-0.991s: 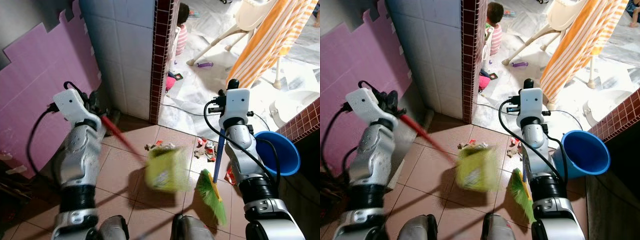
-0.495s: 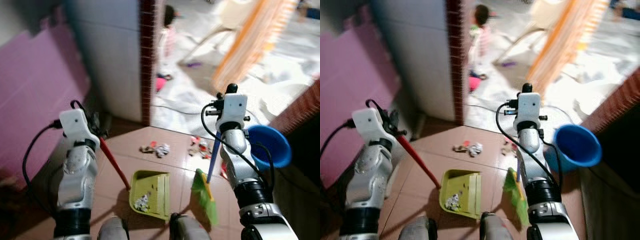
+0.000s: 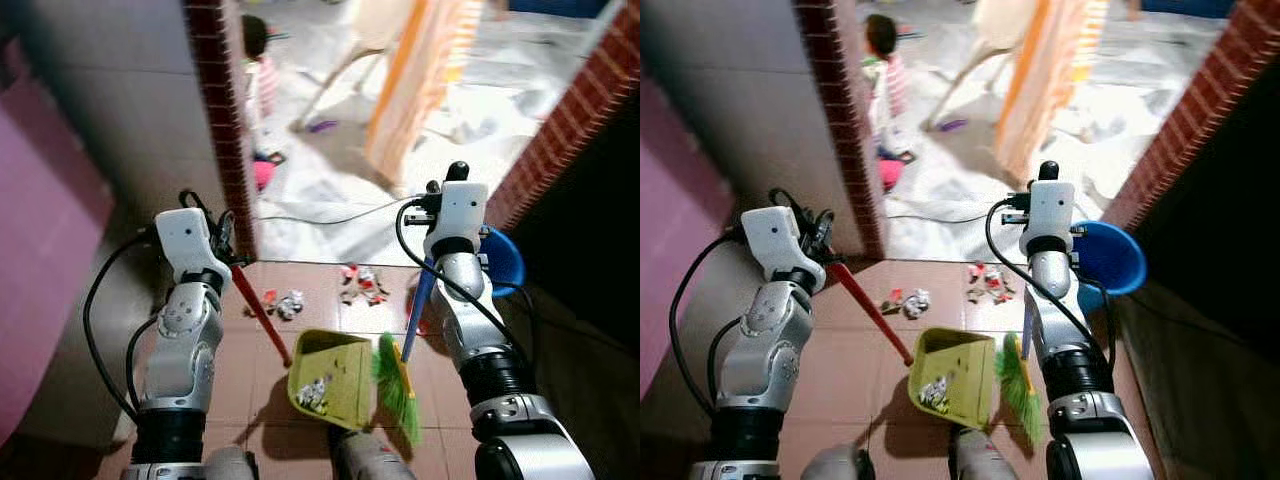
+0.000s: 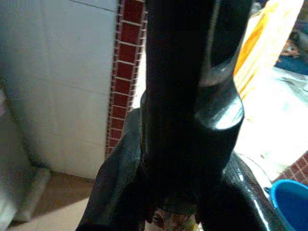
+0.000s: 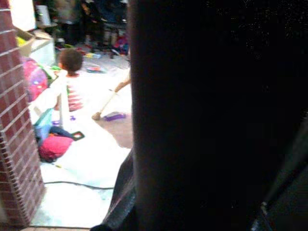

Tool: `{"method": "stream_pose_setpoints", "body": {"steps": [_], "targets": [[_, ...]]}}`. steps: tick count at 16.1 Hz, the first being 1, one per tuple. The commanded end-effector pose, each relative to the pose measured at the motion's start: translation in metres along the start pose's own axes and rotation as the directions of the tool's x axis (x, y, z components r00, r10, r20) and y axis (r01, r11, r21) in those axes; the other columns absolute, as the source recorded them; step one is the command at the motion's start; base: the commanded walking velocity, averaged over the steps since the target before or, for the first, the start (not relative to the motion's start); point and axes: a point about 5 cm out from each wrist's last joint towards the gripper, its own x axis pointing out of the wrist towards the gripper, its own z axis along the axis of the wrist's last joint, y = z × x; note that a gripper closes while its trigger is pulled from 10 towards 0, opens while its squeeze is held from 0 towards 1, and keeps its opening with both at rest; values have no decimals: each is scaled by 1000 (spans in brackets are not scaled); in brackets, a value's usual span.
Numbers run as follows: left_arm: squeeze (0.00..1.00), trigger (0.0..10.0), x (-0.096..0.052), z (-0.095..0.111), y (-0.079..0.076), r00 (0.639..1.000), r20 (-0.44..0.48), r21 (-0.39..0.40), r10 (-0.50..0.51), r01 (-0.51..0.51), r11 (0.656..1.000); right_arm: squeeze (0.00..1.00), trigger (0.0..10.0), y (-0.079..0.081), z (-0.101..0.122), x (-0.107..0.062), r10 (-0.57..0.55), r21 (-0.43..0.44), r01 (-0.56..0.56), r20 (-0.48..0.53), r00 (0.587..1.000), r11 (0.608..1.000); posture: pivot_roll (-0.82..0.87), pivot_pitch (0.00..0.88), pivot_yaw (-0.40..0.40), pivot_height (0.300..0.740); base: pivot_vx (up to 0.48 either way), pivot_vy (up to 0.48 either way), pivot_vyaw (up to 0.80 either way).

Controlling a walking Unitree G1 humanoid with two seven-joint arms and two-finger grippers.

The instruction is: Sweep floor

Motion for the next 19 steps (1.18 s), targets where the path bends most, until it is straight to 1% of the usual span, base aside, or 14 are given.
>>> {"method": "stream_pose_setpoints", "body": {"steps": [1, 3, 8, 14, 17, 19], "targets": [[0, 10000, 2, 15, -5, 998, 63, 1, -30, 30, 1000, 0, 10000, -2, 5, 3, -8, 1, 8, 21, 1000, 1000, 26, 49, -7, 740, 0, 0, -800], [0, 10000, 3, 17, -8, 997, 65, -6, -43, 44, 999, 0, 10000, -4, 5, 3, -12, -2, 12, 21, 1000, 1000, 22, 65, -10, 740, 0, 0, -800], [0, 10000, 3, 17, -5, 998, 59, -23, -35, 37, 999, 0, 10000, -10, 7, 7, -26, -13, 26, 22, 999, 1000, 21, 69, -17, 740, 0, 0, -800], [0, 10000, 3, 15, -6, 998, 45, -14, -54, 55, 998, 0, 10000, -8, 8, 7, -25, -5, 25, 27, 999, 1000, 16, 80, -11, 740, 0, 0, -800], [0, 10000, 4, 16, -7, 996, 47, -9, -76, 76, 997, 0, 10000, -8, 9, 8, -28, -5, 28, 27, 999, 1000, 18, 78, -4, 740, 0, 0, 0], [0, 10000, 5, 17, -7, 996, 49, -10, -80, 81, 997, 0, 10000, -7, 8, 8, -29, -4, 29, 22, 999, 1000, 19, 79, -2, 740, 0, -249, 0]]}}
